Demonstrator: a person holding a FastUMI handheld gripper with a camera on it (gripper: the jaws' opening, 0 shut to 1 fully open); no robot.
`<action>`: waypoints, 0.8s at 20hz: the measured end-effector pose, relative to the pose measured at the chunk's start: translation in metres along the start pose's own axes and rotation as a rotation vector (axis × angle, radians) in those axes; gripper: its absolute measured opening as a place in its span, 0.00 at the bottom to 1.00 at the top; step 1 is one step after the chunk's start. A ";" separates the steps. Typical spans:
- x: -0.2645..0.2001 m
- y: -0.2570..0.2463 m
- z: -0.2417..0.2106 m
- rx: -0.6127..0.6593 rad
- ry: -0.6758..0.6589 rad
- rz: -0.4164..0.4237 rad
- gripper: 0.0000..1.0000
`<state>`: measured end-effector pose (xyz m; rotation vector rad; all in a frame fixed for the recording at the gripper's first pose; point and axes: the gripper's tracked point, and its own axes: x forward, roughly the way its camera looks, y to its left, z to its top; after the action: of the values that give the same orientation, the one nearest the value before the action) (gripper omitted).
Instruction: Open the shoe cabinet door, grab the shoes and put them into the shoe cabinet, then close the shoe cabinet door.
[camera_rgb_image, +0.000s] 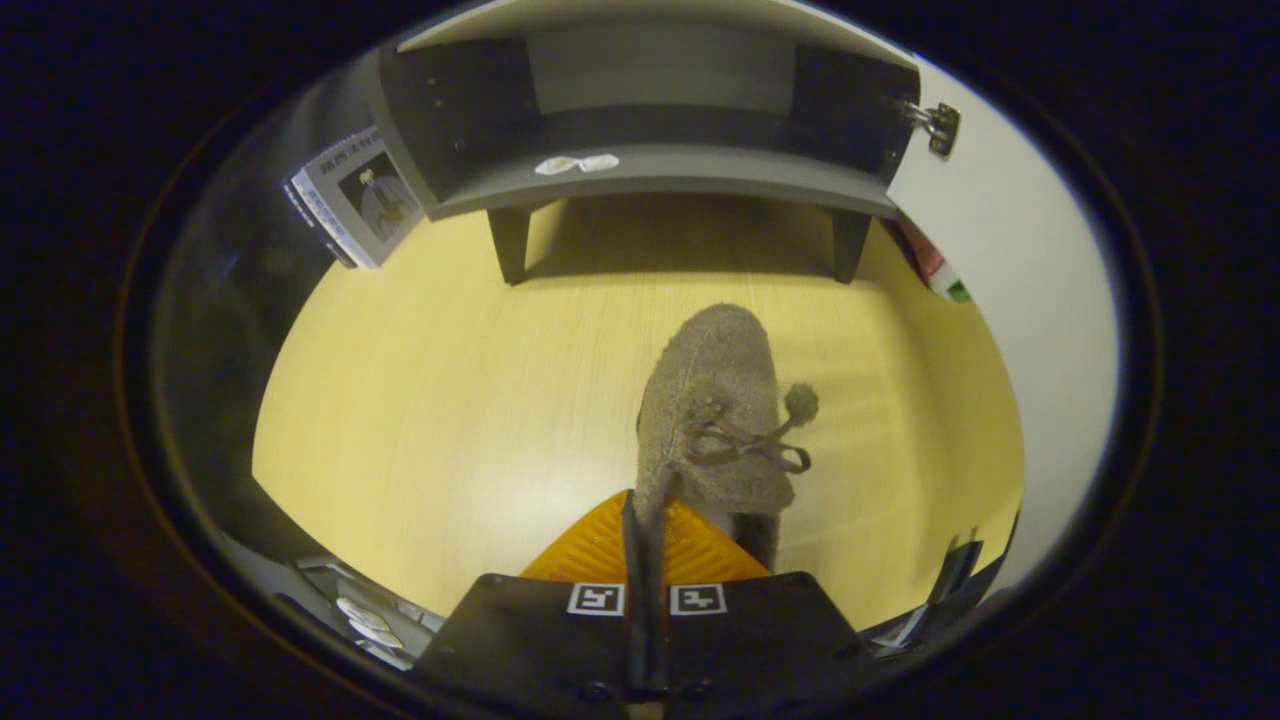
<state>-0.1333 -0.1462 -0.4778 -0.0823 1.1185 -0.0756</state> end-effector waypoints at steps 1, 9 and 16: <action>-0.005 0.000 0.004 0.001 -0.017 0.004 0.03; -0.078 -0.015 0.060 -0.013 -0.211 -0.014 0.03; -0.170 -0.028 0.140 0.002 -0.442 -0.061 0.03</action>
<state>-0.0818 -0.1524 -0.2618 -0.1250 0.6739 -0.1069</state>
